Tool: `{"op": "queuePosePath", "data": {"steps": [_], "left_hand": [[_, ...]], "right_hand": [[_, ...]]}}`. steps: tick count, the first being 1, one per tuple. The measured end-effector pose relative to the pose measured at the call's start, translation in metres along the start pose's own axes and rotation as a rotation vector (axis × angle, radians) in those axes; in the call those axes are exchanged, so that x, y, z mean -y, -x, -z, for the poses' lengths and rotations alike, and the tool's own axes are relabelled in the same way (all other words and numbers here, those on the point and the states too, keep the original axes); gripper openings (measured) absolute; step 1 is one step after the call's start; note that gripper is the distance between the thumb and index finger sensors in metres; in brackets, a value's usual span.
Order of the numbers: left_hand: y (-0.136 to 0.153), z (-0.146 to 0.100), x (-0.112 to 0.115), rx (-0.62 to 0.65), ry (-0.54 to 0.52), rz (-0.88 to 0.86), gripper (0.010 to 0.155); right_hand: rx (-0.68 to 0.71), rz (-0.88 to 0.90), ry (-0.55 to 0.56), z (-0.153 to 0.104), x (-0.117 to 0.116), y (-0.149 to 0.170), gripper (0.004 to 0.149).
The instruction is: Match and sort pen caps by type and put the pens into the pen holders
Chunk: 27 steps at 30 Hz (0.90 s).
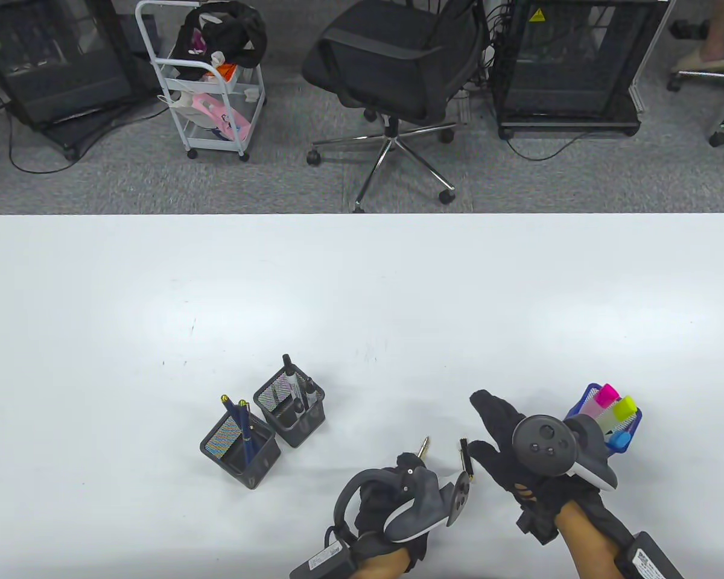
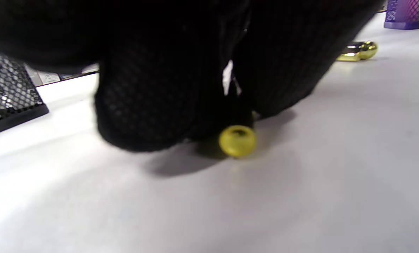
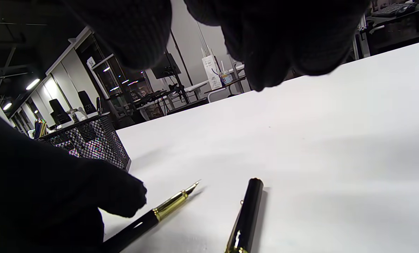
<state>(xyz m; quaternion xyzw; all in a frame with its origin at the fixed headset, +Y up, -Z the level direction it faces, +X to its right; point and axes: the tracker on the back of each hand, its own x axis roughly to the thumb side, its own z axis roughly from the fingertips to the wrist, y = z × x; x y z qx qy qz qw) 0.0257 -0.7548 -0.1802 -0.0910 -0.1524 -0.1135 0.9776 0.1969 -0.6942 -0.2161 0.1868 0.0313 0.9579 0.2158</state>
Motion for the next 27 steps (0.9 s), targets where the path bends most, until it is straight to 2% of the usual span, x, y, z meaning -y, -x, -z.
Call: {"op": "queuePosePath", "data": {"steps": [4,9,12,18,21,27], "left_hand": [[0.015,0.001,-0.001,-0.042,0.028,-0.065,0.072],[0.042,-0.002,-0.018,-0.043,-0.006,-0.249,0.07],[0.057,-0.009,-0.03,-0.018,-0.063,-0.351,0.067],[0.087,-0.028,-0.048,0.036,-0.266,-0.505,0.059],[0.102,-0.035,-0.054,0.071,-0.362,-0.529,0.057],[0.116,-0.042,-0.058,0.105,-0.454,-0.578,0.053]], "right_hand": [[-0.001,0.002,0.006,0.0,0.001,0.0,0.077],[0.002,0.002,0.009,0.0,0.001,0.001,0.077],[0.003,0.001,0.009,0.0,0.001,0.0,0.077],[0.008,-0.006,0.008,-0.001,0.0,-0.001,0.077],[0.005,-0.012,0.008,-0.001,-0.001,-0.002,0.077],[-0.01,-0.027,0.003,0.0,-0.003,-0.003,0.078]]}}
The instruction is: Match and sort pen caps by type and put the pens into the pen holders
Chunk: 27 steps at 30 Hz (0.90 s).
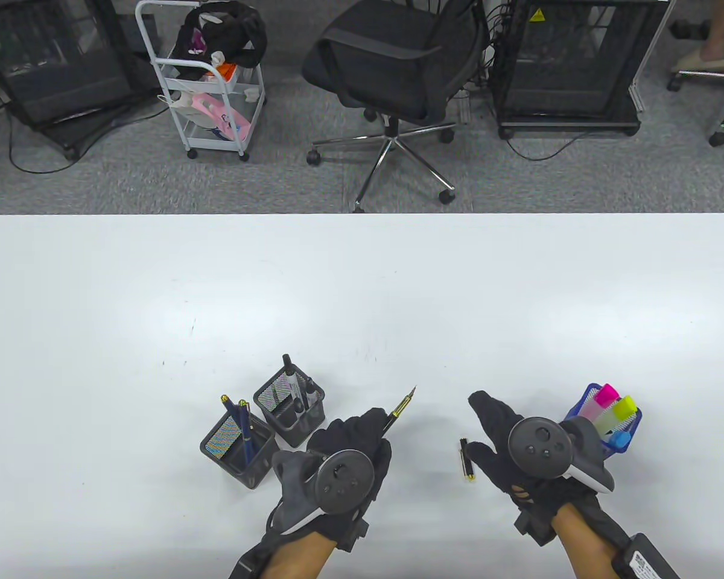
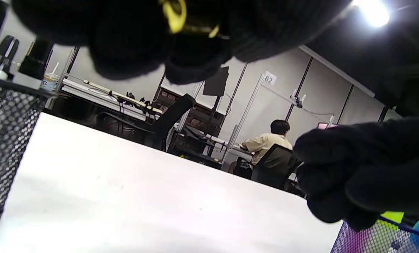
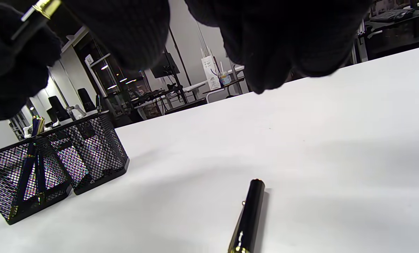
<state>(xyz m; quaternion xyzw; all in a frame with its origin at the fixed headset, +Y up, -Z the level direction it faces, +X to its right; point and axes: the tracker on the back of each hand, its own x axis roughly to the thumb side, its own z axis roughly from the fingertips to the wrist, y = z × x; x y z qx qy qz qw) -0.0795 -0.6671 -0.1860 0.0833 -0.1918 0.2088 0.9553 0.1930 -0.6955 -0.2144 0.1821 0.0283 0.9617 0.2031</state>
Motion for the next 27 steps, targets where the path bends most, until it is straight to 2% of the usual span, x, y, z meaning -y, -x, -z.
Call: {"op": "queuePosePath", "data": {"steps": [3,7,12,15,23,24,27], "left_hand": [[-0.001,0.0,-0.001,0.023,-0.006,0.015,0.052],[-0.003,0.0,0.001,0.032,0.003,0.04,0.052],[0.001,0.0,0.002,0.015,0.013,0.036,0.051],[0.003,0.0,0.002,0.008,0.019,0.035,0.051],[0.002,0.0,0.004,0.014,0.037,0.046,0.051],[0.001,0.0,0.004,0.015,0.041,0.048,0.051],[0.002,0.0,0.004,0.015,0.045,0.048,0.052]], "right_hand": [[-0.022,-0.019,-0.007,0.0,-0.002,0.0,0.078],[-0.13,-0.075,-0.006,0.002,-0.007,0.0,0.077],[-0.304,-0.109,-0.106,0.005,-0.025,0.004,0.073],[-0.359,-0.156,-0.14,0.007,-0.035,0.003,0.071],[-0.4,-0.385,-0.17,0.015,-0.073,-0.014,0.072],[-0.37,-0.488,-0.142,0.018,-0.077,-0.02,0.071],[-0.333,-0.517,-0.139,0.02,-0.083,-0.028,0.065]]}}
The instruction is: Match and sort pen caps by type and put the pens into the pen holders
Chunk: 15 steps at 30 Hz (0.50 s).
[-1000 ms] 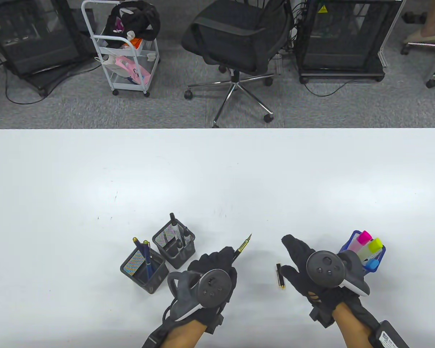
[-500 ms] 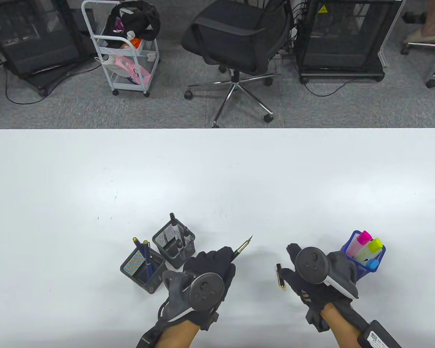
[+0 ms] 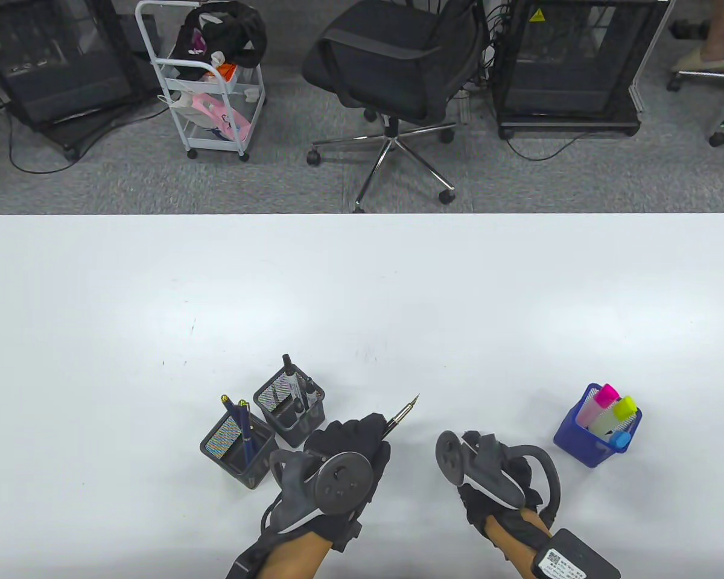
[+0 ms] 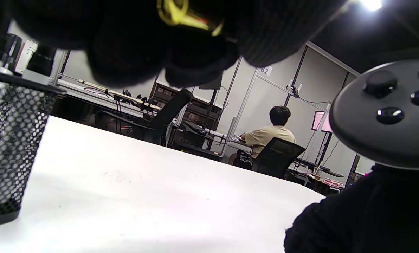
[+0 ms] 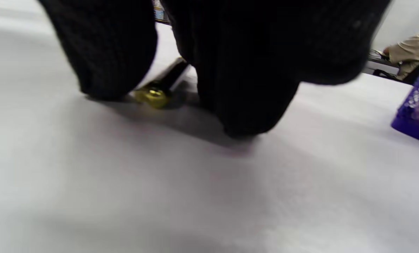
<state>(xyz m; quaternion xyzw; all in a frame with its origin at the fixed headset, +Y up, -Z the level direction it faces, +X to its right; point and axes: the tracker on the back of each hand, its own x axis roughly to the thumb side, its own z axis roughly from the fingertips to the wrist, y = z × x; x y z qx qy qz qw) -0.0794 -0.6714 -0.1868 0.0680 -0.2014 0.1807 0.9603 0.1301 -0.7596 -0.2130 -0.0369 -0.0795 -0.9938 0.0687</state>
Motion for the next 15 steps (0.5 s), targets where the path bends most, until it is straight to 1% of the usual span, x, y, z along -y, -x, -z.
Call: {"op": "queuePosePath", "data": {"steps": [3,6,10,15], "left_hand": [[-0.0002,0.0003,0.0007,0.001,0.006,-0.001,0.052],[-0.0008,0.0006,0.0024,0.006,0.017,0.0,0.051],[-0.0015,0.0006,0.0032,0.008,0.021,0.003,0.052],[-0.001,0.0007,0.0042,0.006,0.035,0.004,0.051]], "right_hand": [[0.031,-0.01,0.012,-0.0019,-0.0007,-0.0074,0.057],[0.054,-0.024,0.004,-0.0024,-0.0006,-0.0108,0.056],[0.065,0.012,-0.026,-0.0007,-0.001,-0.0088,0.059],[0.072,0.032,-0.027,0.0015,-0.0024,-0.0061,0.068]]}}
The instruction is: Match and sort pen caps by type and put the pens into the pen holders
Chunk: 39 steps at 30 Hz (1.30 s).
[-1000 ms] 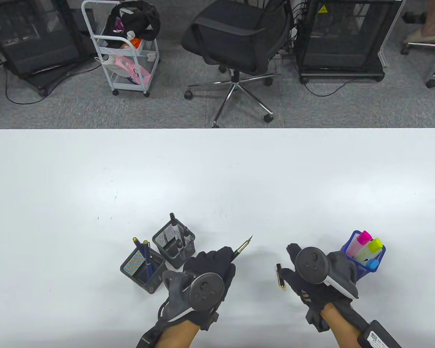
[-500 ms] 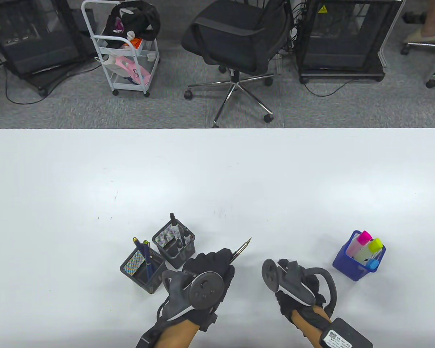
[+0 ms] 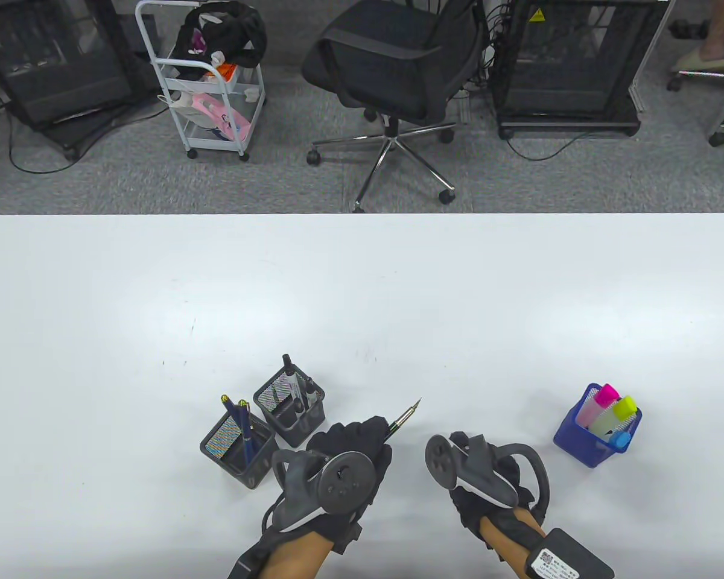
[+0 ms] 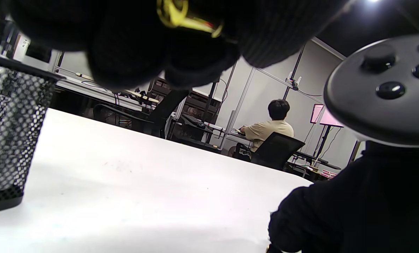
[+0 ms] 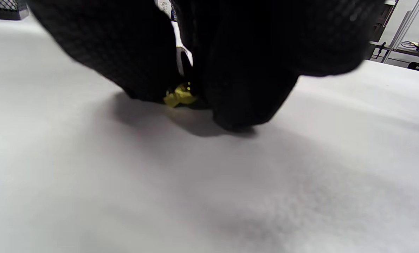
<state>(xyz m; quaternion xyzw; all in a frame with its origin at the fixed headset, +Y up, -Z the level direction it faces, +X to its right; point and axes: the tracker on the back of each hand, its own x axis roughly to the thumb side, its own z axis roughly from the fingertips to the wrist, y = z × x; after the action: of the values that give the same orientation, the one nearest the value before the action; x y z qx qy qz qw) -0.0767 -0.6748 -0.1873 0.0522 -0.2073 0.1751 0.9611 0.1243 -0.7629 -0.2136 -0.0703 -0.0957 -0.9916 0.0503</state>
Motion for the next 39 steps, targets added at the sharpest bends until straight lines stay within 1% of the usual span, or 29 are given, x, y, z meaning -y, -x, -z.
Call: {"op": "queuePosePath", "data": {"steps": [3,6,10,12,14,15,20,22,23,24,26,27,29,31,35,39], "left_hand": [[0.001,0.0,0.0,-0.004,0.003,-0.004,0.052],[0.002,0.0,0.0,-0.007,0.006,-0.009,0.051],[0.003,0.001,0.001,-0.005,0.016,-0.01,0.052],[0.002,0.001,0.002,-0.002,0.023,-0.009,0.052],[0.001,0.002,0.004,0.007,0.031,-0.007,0.051],[0.0,0.002,0.004,0.013,0.033,-0.006,0.052],[-0.002,0.002,0.005,0.03,0.041,-0.004,0.052],[-0.002,0.001,0.006,0.032,0.044,0.002,0.051],[-0.002,0.001,0.005,0.032,0.043,0.005,0.051],[-0.002,0.001,0.005,0.034,0.038,0.012,0.051],[-0.002,0.001,0.005,0.034,0.032,0.021,0.051],[-0.003,0.001,0.004,0.036,0.025,0.036,0.05],[-0.005,0.0,0.003,0.042,0.016,0.072,0.05],[-0.008,-0.001,0.001,0.048,0.004,0.119,0.049],[-0.013,-0.003,-0.001,0.061,-0.009,0.191,0.049],[-0.015,-0.003,-0.001,0.068,-0.006,0.217,0.049]], "right_hand": [[0.008,0.026,-0.011,0.0,0.0,0.005,0.071],[0.0,0.092,0.01,0.0,0.009,0.017,0.071],[-0.018,0.34,0.015,0.0,0.028,0.044,0.07],[-0.011,0.437,0.044,-0.002,0.032,0.053,0.068],[0.018,0.523,0.082,-0.006,0.038,0.062,0.067],[0.045,0.577,0.145,-0.009,0.044,0.068,0.066],[0.147,0.71,0.312,-0.02,0.063,0.081,0.063],[0.193,0.74,0.343,-0.024,0.069,0.083,0.062],[0.218,0.73,0.357,-0.025,0.071,0.083,0.062],[0.271,0.677,0.387,-0.028,0.074,0.081,0.062],[0.334,0.505,0.421,-0.032,0.078,0.074,0.061],[0.362,0.375,0.446,-0.035,0.079,0.07,0.061],[0.389,0.257,0.453,-0.038,0.081,0.061,0.06],[0.409,0.206,0.451,-0.04,0.082,0.054,0.059],[0.45,0.168,0.452,-0.044,0.085,0.044,0.059],[0.472,0.142,0.451,-0.047,0.086,0.038,0.058]]}}
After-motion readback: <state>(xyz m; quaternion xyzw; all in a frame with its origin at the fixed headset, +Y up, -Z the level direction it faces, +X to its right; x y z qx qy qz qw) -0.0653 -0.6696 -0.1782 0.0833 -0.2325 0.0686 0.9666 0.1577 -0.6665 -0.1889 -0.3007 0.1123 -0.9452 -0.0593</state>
